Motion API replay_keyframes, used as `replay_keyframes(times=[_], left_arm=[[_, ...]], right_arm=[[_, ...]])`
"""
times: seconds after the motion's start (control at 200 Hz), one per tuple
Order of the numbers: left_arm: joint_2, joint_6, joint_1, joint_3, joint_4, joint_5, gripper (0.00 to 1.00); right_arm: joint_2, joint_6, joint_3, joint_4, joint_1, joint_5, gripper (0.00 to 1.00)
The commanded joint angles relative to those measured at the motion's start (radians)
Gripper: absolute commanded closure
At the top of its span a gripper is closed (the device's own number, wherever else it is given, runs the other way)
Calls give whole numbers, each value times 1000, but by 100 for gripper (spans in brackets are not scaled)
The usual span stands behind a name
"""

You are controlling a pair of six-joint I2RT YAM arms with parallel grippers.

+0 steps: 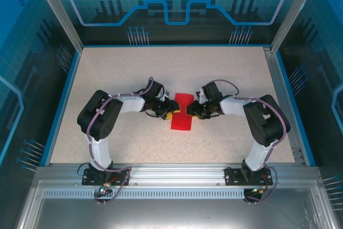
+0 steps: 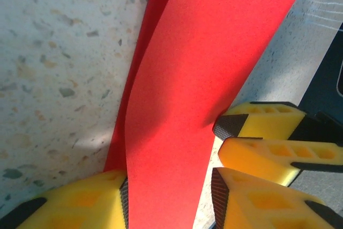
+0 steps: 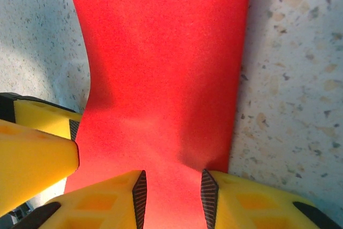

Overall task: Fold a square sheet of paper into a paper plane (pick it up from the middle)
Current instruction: Fold the square sheet of paper in half at the center of the table.

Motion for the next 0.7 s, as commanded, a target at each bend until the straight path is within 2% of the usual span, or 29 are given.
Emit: replay_keyframes(times=[0.0, 0.135, 0.23, 0.35, 0.48, 0.695], left_arm=[[23, -17, 14, 30, 7, 30, 61], [30, -20, 18, 36, 12, 33, 73], [29, -18, 18, 36, 12, 34, 78], [22, -16, 20, 36, 10, 36, 84], [14, -14, 20, 37, 8, 42, 88], [3, -9, 21, 47, -10, 49, 88]], right_arm=[[-5, -9, -28, -59, -13, 8, 63], [-49, -17, -26, -37, -13, -9, 60], [-108, -38, -32, -37, -10, -3, 56], [-194, -104, -33, -89, 20, 64, 50], [-284, -194, -19, -175, 133, 227, 44], [-346, -305, 8, -258, 415, 577, 33]])
